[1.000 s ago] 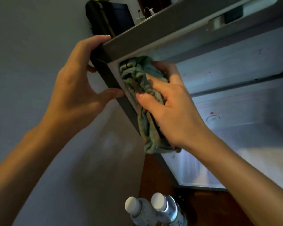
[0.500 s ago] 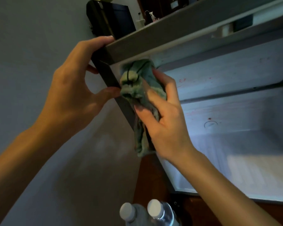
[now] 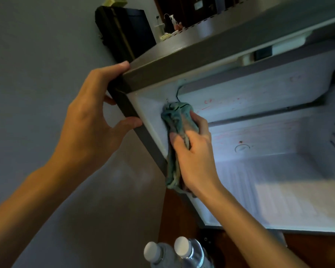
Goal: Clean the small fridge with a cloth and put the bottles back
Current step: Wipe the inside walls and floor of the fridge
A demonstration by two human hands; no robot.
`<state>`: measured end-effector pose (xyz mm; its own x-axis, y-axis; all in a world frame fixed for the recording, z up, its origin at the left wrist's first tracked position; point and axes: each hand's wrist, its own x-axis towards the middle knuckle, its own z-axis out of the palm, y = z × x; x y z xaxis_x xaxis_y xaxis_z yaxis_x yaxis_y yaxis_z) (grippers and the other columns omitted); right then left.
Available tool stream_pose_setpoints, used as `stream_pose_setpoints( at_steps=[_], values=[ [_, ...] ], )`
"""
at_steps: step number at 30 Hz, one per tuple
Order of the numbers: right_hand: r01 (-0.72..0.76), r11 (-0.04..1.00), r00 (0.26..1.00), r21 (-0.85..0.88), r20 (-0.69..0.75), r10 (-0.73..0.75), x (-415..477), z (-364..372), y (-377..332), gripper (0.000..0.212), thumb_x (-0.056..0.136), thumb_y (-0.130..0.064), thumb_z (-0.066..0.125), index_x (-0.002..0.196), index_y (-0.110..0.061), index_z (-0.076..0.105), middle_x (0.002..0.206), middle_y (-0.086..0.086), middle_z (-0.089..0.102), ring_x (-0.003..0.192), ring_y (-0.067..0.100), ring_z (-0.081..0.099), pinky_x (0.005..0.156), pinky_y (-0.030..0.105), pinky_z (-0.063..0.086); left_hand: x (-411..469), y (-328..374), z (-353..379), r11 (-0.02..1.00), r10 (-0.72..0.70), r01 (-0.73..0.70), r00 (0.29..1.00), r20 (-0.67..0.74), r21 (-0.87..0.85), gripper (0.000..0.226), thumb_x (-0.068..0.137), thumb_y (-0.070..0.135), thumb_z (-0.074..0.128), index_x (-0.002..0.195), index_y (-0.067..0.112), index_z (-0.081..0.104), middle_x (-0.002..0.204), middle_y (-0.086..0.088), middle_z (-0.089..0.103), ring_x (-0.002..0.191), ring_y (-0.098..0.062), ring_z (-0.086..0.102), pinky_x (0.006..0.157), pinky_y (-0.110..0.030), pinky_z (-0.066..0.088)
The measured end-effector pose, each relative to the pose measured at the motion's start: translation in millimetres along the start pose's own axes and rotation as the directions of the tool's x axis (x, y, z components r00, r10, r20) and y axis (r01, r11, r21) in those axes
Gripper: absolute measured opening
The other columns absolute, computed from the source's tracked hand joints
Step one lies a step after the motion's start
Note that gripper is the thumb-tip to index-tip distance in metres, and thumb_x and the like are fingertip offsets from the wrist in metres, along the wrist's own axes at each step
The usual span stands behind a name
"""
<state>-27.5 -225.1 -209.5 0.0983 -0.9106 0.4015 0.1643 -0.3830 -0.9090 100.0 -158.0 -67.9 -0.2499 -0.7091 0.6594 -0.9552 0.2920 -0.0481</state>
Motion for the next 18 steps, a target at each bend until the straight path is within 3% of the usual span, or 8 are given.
stream_pose_setpoints(
  at_steps=[4,6,10,12,15,18],
  values=[
    [0.069,0.995,0.997,-0.075,-0.023,-0.071,-12.4,8.7,-10.6,0.036,0.101,-0.029,0.051,0.136,-0.024,0.057,0.153,-0.019,0.022,0.128,0.005,0.028,0.1,0.006,0.026,-1.7,1.5,-0.3,0.999,-0.024,0.023,0.999,0.021,0.031,0.082,0.071,0.014,0.081,0.143,0.011,0.041,0.132,-0.001,0.05,0.106,-0.019,0.057,0.09,-0.024,0.049],
    [0.077,0.984,0.994,-0.158,-0.061,-0.088,-1.3,13.7,-14.5,0.041,0.103,-0.033,0.046,0.143,-0.029,0.049,0.157,-0.014,0.022,0.127,0.01,0.028,0.101,0.01,0.026,-0.1,3.9,-0.6,0.998,-0.057,0.057,0.998,0.034,0.026,0.086,0.068,0.012,0.083,0.143,0.016,0.041,0.132,0.005,0.049,0.1,-0.016,0.059,0.089,-0.015,0.048],
    [0.115,0.971,0.984,-0.212,-0.109,-0.14,40.0,16.0,-27.1,0.04,0.104,-0.035,0.04,0.144,-0.036,0.044,0.156,-0.008,0.028,0.113,0.023,0.036,0.097,0.033,0.037,5.1,9.2,-1.5,0.995,-0.089,0.088,0.996,0.033,0.038,0.092,0.064,0.004,0.086,0.142,0.017,0.04,0.131,0.009,0.048,0.097,0.001,0.057,0.087,-0.026,0.051],
    [0.105,0.968,0.985,-0.229,-0.112,-0.133,63.4,17.7,-29.4,0.039,0.104,-0.037,0.037,0.142,-0.035,0.046,0.153,-0.006,0.033,0.103,0.026,0.038,0.091,0.041,0.041,8.8,13.0,-4.6,0.994,-0.096,0.093,0.994,0.046,0.053,0.089,0.065,0.006,0.087,0.141,0.017,0.041,0.128,0.011,0.047,0.095,0.007,0.054,0.084,-0.024,0.052],
    [0.096,0.972,0.988,-0.216,-0.101,-0.12,82.9,18.3,-25.8,0.046,0.101,-0.043,0.031,0.141,-0.031,0.049,0.152,-0.004,0.04,0.106,0.033,0.046,0.091,0.047,0.041,12.5,17.1,-10.3,0.993,-0.083,0.076,0.994,0.077,0.085,0.083,0.068,0.011,0.086,0.138,0.013,0.042,0.125,0.012,0.045,0.104,-0.003,0.053,0.087,-0.021,0.048],
    [0.13,0.981,0.985,-0.143,-0.095,-0.145,64.4,17.1,-24.3,0.041,0.102,-0.036,0.036,0.141,-0.034,0.049,0.154,-0.005,0.038,0.106,0.029,0.045,0.091,0.036,0.035,14.3,15.9,-14.1,0.991,-0.073,0.06,0.992,0.104,0.122,0.08,0.069,0.013,0.086,0.137,0.011,0.043,0.121,0.011,0.045,0.103,-0.016,0.057,0.083,-0.013,0.044]
  ],
)
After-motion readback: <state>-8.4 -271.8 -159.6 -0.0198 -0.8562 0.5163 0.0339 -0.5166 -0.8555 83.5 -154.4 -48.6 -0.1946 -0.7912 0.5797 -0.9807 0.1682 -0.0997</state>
